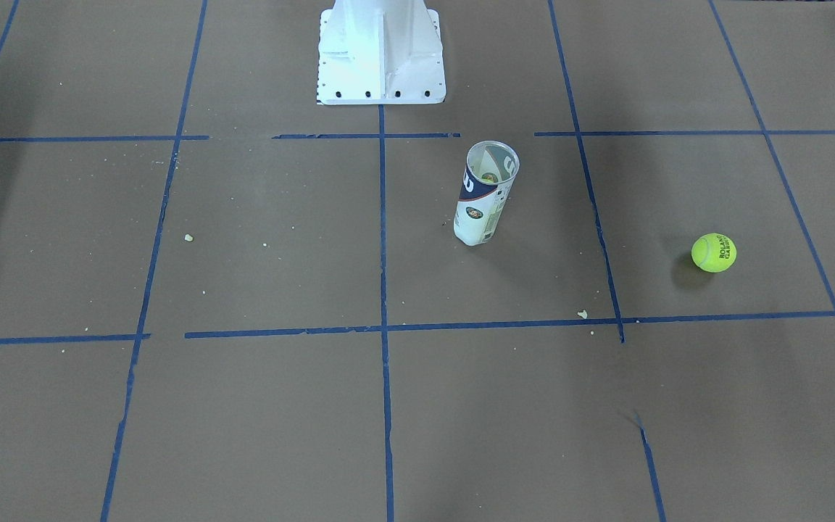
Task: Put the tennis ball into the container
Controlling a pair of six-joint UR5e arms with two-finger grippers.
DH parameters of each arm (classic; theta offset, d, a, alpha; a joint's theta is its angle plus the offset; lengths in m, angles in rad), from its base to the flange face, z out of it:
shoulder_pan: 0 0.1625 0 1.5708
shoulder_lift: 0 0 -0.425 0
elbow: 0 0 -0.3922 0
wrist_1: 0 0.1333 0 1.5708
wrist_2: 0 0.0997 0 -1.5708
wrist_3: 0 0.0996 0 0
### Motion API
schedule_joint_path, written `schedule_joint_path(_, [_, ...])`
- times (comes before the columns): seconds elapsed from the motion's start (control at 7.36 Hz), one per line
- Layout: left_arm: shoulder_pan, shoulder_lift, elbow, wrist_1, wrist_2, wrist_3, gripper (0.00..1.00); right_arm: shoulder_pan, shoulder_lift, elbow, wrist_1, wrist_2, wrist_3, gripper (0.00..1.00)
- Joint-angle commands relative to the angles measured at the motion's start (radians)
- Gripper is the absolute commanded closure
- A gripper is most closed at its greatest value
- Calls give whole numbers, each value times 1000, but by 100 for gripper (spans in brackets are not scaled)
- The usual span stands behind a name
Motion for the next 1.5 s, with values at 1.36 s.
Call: schedule_joint_path(1.36, [9,-129,-47,-26,-8,-197,0,0,1,0,-2,0,0,0])
